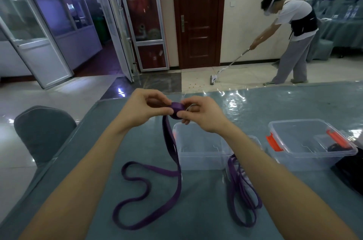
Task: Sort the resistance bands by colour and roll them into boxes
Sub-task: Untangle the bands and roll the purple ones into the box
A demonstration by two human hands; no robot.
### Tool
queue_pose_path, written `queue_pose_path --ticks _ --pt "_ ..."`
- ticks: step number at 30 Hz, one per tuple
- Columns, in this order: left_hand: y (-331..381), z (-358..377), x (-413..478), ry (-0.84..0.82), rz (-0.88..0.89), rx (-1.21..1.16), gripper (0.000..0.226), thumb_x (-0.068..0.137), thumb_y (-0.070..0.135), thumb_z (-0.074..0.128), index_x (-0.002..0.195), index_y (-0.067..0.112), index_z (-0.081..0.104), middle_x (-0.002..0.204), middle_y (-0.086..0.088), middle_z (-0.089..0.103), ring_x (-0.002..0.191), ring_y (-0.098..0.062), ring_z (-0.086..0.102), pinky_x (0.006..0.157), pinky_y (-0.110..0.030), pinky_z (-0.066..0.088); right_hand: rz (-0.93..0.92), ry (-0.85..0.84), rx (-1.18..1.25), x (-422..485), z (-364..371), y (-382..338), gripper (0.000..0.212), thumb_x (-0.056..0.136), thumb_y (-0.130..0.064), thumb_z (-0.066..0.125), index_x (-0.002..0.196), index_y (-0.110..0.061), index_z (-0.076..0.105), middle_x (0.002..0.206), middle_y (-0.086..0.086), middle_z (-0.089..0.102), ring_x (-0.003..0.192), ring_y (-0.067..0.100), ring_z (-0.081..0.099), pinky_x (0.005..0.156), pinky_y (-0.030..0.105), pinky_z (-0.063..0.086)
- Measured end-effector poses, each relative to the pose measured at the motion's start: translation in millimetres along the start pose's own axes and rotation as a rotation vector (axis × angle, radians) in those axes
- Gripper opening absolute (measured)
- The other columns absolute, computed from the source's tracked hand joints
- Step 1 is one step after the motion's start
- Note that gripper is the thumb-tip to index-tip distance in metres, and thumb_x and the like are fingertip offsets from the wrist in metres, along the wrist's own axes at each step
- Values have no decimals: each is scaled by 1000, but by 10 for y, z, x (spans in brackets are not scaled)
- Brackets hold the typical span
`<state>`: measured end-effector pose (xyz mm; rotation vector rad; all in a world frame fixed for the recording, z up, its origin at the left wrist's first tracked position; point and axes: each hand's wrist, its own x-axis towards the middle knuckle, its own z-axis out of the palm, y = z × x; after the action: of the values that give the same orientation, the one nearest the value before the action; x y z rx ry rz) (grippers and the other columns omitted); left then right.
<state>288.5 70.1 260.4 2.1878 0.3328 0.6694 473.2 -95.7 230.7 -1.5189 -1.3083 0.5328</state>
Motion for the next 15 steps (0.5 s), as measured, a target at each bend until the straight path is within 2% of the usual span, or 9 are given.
queue_pose_path --ticks 4,7,9,10,12,14,15 --pt "-145 183 -133 181 -54 -348 42 66 47 101 98 28 80 108 -7 85 104 -26 82 91 -26 62 -29 119 296 -30 84 20 25 96 -11 79 121 -7 75 96 19 79 85 35 78 87 43 65" --pt "-210 352 -160 208 -70 -426 47 68 50 100 102 28 76 107 -12 84 103 -28 82 93 -29 62 -13 169 549 -64 229 14 25 98 -6 76 123 -5 75 108 26 76 85 30 76 89 38 64" --pt "-219 364 -158 215 -79 -430 48 68 52 100 101 27 75 106 -13 84 101 -29 82 93 -30 62 24 169 612 -98 315 55 25 98 -5 76 122 -4 74 106 21 79 87 30 78 92 38 64" --pt "-217 330 -161 198 -85 -407 48 68 51 100 100 27 75 106 -12 84 101 -29 82 94 -30 62 54 160 579 -112 312 82 25 97 -7 78 122 -5 75 104 17 80 89 31 79 93 40 64" --pt "-204 219 -174 122 -99 -284 43 70 46 100 99 26 75 103 -9 85 101 -28 83 96 -35 62 124 110 323 -128 208 126 32 93 -18 84 123 -12 75 99 9 83 88 26 81 94 42 63" --pt "-160 107 -161 12 -123 -110 33 75 34 99 97 28 76 99 -5 85 98 -24 83 97 -44 62 145 42 50 -136 93 131 46 89 -30 88 131 -20 72 100 1 82 82 19 81 89 40 63" --pt "-116 68 -129 -53 -124 -29 29 77 26 98 96 29 76 97 -3 85 96 -22 83 97 -48 63 121 26 -8 -129 64 106 51 88 -31 89 134 -21 70 105 -2 81 79 18 80 85 38 64"
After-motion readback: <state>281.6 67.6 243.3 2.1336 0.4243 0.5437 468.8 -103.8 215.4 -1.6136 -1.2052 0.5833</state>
